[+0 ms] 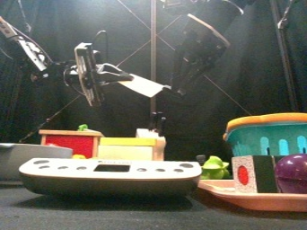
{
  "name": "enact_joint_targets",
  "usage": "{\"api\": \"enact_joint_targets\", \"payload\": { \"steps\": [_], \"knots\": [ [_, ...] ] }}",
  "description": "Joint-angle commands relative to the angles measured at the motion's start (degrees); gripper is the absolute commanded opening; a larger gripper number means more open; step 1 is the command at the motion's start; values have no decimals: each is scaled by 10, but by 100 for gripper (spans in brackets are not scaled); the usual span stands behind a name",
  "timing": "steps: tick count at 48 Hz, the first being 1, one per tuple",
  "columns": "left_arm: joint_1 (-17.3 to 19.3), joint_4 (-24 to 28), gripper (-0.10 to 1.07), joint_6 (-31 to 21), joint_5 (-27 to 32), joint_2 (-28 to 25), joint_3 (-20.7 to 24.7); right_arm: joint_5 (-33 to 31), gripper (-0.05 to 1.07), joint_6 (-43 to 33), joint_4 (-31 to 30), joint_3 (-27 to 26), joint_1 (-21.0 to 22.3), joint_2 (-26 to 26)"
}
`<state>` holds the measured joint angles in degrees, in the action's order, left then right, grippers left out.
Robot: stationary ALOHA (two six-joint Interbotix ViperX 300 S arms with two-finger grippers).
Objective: Grab cleaver handle
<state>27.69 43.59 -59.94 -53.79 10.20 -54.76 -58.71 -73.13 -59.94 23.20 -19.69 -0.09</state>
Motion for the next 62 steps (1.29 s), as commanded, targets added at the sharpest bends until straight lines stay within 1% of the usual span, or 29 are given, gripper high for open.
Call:
{"api": "enact_joint_targets", "payload": {
  "steps": [1,6,10,17,24,31,38,46,51,62],
  "knots": [
    [2,2,44,5,-4,1,8,-1,86,-4,4,-6,3,-34],
    [1,2,44,19,-4,1,8,5,86,-7,5,-4,4,-51],
    [-2,3,44,43,-4,1,8,19,86,-11,5,3,4,-59],
    [-8,16,44,111,-4,1,8,64,86,-25,5,8,8,-69],
    [-22,19,44,192,-5,7,5,110,86,-28,15,21,20,-91],
    [-42,18,44,273,-4,10,2,129,86,-29,19,37,31,-98],
    [-63,18,44,329,-4,18,-2,139,86,-29,25,48,41,-98],
    [-69,-1,44,351,-4,33,-9,167,86,-28,36,54,48,-95],
    [-69,-12,44,352,-5,40,-14,181,86,-27,46,56,57,-88],
    [-69,-12,44,352,-9,47,-19,197,85,-26,48,54,76,-77]
  ]
}}
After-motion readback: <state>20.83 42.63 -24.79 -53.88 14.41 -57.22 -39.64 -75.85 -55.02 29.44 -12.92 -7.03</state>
